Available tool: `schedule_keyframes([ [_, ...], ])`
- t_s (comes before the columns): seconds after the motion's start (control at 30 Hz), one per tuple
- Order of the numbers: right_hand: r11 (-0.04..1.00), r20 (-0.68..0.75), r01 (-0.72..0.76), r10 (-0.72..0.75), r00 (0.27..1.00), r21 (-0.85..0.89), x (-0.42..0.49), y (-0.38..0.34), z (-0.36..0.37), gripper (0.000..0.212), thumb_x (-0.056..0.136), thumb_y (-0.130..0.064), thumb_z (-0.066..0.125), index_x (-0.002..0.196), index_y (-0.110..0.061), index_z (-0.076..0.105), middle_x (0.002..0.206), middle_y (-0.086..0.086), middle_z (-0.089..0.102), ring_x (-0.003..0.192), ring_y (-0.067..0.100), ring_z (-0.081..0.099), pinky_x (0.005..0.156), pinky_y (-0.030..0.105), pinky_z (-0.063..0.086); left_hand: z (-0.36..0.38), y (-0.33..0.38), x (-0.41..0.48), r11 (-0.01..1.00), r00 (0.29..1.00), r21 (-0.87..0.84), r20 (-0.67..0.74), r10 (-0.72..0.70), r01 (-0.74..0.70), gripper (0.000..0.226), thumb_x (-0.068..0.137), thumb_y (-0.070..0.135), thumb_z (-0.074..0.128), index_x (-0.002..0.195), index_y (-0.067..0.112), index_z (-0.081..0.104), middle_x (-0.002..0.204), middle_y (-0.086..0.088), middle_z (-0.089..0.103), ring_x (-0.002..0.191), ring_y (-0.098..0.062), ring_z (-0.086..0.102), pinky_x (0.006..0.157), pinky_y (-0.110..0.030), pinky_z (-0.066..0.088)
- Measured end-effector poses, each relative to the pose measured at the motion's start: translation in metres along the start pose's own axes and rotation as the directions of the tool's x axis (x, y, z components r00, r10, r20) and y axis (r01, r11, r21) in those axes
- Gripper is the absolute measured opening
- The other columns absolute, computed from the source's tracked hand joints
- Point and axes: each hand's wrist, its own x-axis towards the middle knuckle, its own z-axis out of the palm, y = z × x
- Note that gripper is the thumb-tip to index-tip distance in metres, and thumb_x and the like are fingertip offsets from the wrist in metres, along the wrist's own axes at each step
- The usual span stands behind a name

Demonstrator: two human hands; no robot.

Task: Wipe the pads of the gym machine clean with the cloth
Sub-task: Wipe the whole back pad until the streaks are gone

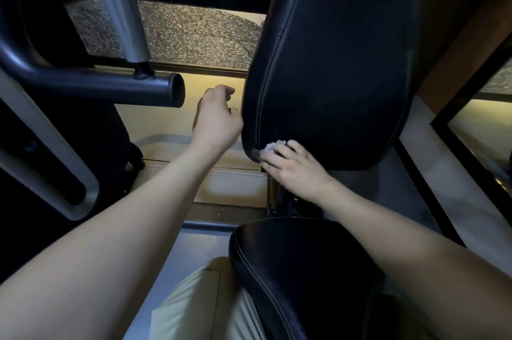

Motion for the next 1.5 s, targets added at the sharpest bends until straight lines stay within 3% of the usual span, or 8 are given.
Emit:
schedule_keyframes([
  [0.3,0.978,-0.108,-0.200,0.206,0.973,0.063,-0.058,0.078,-0.032,0.029,0.098,-0.003,0.055,0.123,-0.011,0.067,0.129,0.008,0.064,0.119,0.031,0.055,0.099,0.046,0.049,0.035,0.045,-0.004,0.970,0.974,0.088,0.017,0.227,-0.227,0.072,0.092,0.023,0.058,0.156,0.030,0.024,0.158,-0.006,0.019,0.140,-0.032,0.021,0.115,-0.040,0.025],
  [0.57,0.758,-0.271,-0.589,0.651,0.709,0.279,-0.005,0.148,-0.096,0.042,0.092,0.002,0.047,0.131,-0.004,0.061,0.129,0.015,0.058,0.110,0.032,0.052,0.097,0.033,0.045,0.043,0.082,0.000,0.972,0.993,0.205,0.059,0.102,-0.112,0.075,0.083,0.019,0.061,0.148,0.016,0.024,0.155,-0.014,0.014,0.137,-0.041,0.020,0.110,-0.047,0.030],
  [0.77,0.885,-0.119,-0.360,0.407,0.906,0.295,-0.035,0.078,-0.052,0.041,0.084,0.006,0.059,0.123,-0.004,0.065,0.126,0.013,0.061,0.114,0.033,0.049,0.103,0.040,0.047,0.047,0.092,-0.007,0.953,0.971,0.187,0.030,0.236,-0.238,0.075,0.078,0.018,0.060,0.147,0.020,0.030,0.159,-0.009,0.014,0.145,-0.034,0.012,0.114,-0.053,0.026],
  [0.87,0.886,-0.071,-0.337,0.377,0.923,0.320,-0.053,0.086,-0.055,0.029,0.088,-0.004,0.058,0.116,-0.008,0.068,0.120,0.011,0.061,0.107,0.032,0.052,0.096,0.040,0.049,0.047,0.095,-0.003,0.904,0.943,0.270,0.070,0.324,-0.331,0.078,0.078,0.021,0.061,0.149,0.028,0.030,0.161,-0.006,0.013,0.148,-0.032,0.008,0.118,-0.055,0.020],
  [1.07,0.473,-0.118,-0.654,0.852,0.510,0.590,-0.038,0.155,-0.120,0.035,0.086,-0.014,0.050,0.121,-0.013,0.055,0.112,0.006,0.062,0.099,0.017,0.058,0.084,0.027,0.046,0.040,0.107,0.019,0.870,0.931,0.333,0.119,0.344,-0.364,0.078,0.079,0.022,0.066,0.149,0.032,0.031,0.163,-0.004,0.011,0.150,-0.033,0.007,0.116,-0.055,0.026],
  [1.17,0.410,-0.233,-0.694,0.911,0.340,0.592,-0.026,0.195,-0.133,0.034,0.088,-0.009,0.050,0.122,-0.009,0.056,0.115,0.008,0.057,0.096,0.012,0.053,0.079,0.015,0.039,0.039,0.111,0.023,0.843,0.921,0.371,0.149,0.360,-0.390,0.076,0.080,0.021,0.065,0.149,0.027,0.034,0.161,-0.009,0.014,0.146,-0.039,0.014,0.113,-0.052,0.033],
  [1.33,0.442,-0.221,-0.678,0.893,0.391,0.588,-0.014,0.217,-0.113,0.040,0.096,-0.005,0.048,0.134,-0.013,0.060,0.127,0.013,0.055,0.115,0.023,0.057,0.101,0.024,0.045,0.030,0.117,0.022,0.817,0.917,0.418,0.172,0.359,-0.398,0.073,0.083,0.025,0.064,0.149,0.029,0.035,0.158,-0.007,0.020,0.140,-0.035,0.022,0.102,-0.046,0.041],
  [1.5,0.470,-0.284,-0.731,0.882,0.375,0.495,-0.039,0.185,-0.098,0.030,0.088,-0.008,0.050,0.113,-0.006,0.065,0.107,0.015,0.060,0.099,0.029,0.059,0.084,0.041,0.053,0.021,0.120,0.024,0.828,0.923,0.408,0.151,0.354,-0.385,0.062,0.084,0.028,0.060,0.143,0.029,0.043,0.148,-0.006,0.029,0.133,-0.034,0.029,0.096,-0.046,0.044],
])
